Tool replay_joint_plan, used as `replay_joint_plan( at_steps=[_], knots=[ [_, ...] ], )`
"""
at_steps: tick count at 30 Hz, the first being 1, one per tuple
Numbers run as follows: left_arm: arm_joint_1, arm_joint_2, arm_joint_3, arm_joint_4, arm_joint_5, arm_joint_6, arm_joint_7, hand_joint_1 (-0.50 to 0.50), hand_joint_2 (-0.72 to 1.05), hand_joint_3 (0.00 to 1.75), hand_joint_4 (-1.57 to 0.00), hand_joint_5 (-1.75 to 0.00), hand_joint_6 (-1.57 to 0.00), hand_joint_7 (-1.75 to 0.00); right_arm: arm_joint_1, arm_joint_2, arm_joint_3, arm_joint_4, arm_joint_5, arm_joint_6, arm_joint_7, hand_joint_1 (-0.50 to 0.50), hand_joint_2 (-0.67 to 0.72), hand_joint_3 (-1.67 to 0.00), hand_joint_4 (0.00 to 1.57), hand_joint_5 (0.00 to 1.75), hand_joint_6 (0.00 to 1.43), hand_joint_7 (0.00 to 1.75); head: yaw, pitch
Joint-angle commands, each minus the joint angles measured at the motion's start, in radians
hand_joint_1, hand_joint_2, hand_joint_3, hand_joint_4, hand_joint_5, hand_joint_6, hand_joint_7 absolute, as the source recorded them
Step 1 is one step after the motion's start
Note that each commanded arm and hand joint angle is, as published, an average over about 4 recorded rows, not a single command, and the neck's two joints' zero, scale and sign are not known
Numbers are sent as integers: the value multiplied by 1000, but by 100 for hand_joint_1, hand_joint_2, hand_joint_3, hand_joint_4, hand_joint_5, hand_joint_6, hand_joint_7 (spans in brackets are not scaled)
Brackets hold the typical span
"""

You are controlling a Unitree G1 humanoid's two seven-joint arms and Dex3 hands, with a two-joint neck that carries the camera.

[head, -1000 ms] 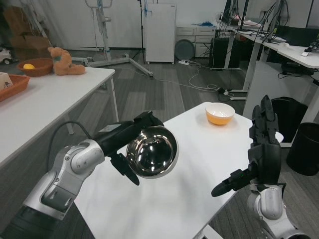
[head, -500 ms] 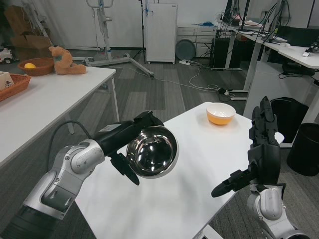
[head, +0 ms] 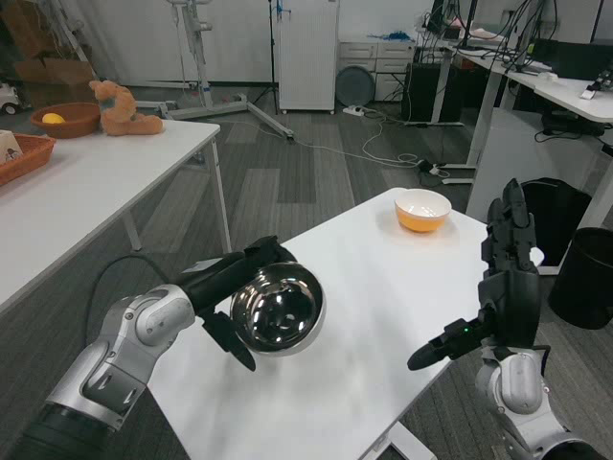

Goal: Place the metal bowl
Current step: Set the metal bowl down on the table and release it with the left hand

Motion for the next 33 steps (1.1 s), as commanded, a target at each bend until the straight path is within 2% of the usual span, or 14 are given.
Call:
replay_joint_plan(
  at_steps=[1, 11, 18, 22, 25, 27, 29, 33],
  knots=[
    [21, 1, 29, 30, 20, -20, 4, -50, 96, 9, -64, -175, -88, -168, -20, -12, 7, 6, 5, 5, 1, -46, 68, 0, 63, 0, 0, 0, 4, -1],
    [28, 1, 37, 69, 53, -30, 4, -50, 96, 9, -58, -175, -86, -168, -26, -13, 17, 10, 11, 3, 1, -45, 66, 0, 63, 0, 0, 0, 9, -1],
    [28, 0, 41, 89, 77, -33, 4, -50, 91, 9, -56, -175, -75, -152, -26, -13, 18, 8, 12, 4, 1, -46, 66, 0, 63, 0, 0, 0, 11, -5],
    [28, -1, 43, 101, 84, -33, 4, -50, 96, 9, -43, -146, -71, -140, -26, -14, 17, 8, 13, 4, 1, -43, 68, 0, 64, 0, 0, 0, 10, -5],
    [28, -2, 45, 111, 85, -33, 4, -50, 96, 9, -32, -136, -68, -134, -26, -15, 17, 8, 14, 4, 1, -43, 69, 0, 64, 0, 0, 0, 10, -4],
    [28, -2, 48, 116, 85, -33, 4, -50, 96, 9, -17, -118, -59, -126, -26, -15, 17, 8, 14, 4, 1, -45, 66, 0, 63, 0, 0, 0, 12, -6],
    [28, -3, 52, 120, 85, -33, 4, -50, 91, 9, -6, -92, -49, -115, -26, -15, 17, 9, 14, 4, 1, -46, 66, 0, 64, 0, 0, 0, 14, -7],
    [34, -4, 62, 125, 83, -34, 4, -50, 85, 9, -1, -67, -35, -99, -26, -15, 19, 10, 14, 4, 1, -46, 66, 0, 66, 0, 0, 0, 18, -10]
  ],
)
